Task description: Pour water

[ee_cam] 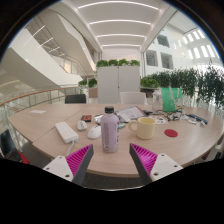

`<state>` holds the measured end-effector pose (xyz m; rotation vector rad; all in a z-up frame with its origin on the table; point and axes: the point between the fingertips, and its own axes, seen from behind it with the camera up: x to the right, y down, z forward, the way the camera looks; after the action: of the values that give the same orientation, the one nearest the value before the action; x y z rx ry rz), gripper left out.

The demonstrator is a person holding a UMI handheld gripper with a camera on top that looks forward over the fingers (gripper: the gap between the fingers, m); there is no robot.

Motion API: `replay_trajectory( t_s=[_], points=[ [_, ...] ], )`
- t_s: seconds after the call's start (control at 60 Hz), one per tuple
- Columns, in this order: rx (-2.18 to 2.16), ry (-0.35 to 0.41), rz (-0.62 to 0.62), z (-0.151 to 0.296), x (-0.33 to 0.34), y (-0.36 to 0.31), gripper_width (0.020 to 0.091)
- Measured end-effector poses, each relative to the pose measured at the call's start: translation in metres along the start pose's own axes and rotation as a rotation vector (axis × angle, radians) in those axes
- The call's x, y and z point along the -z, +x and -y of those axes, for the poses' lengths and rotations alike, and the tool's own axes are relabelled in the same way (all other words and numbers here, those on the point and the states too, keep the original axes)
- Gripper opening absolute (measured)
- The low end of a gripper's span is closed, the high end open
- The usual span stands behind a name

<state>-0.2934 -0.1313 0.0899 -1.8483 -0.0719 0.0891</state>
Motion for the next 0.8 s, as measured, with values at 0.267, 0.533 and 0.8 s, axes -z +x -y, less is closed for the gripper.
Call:
replay_trajectory(
  t_s=[0.267,0.533,0.8],
  points=[
    [0.011,0.069,-0.043,0.017,-0.142,-0.011,0.0828],
    [0.050,0.051,-0.028,0.019,-0.165,-0.016,0.0514],
    [-0.075,-0.054,0.096,0.026,-0.167,-0.030,0.0382]
  ],
)
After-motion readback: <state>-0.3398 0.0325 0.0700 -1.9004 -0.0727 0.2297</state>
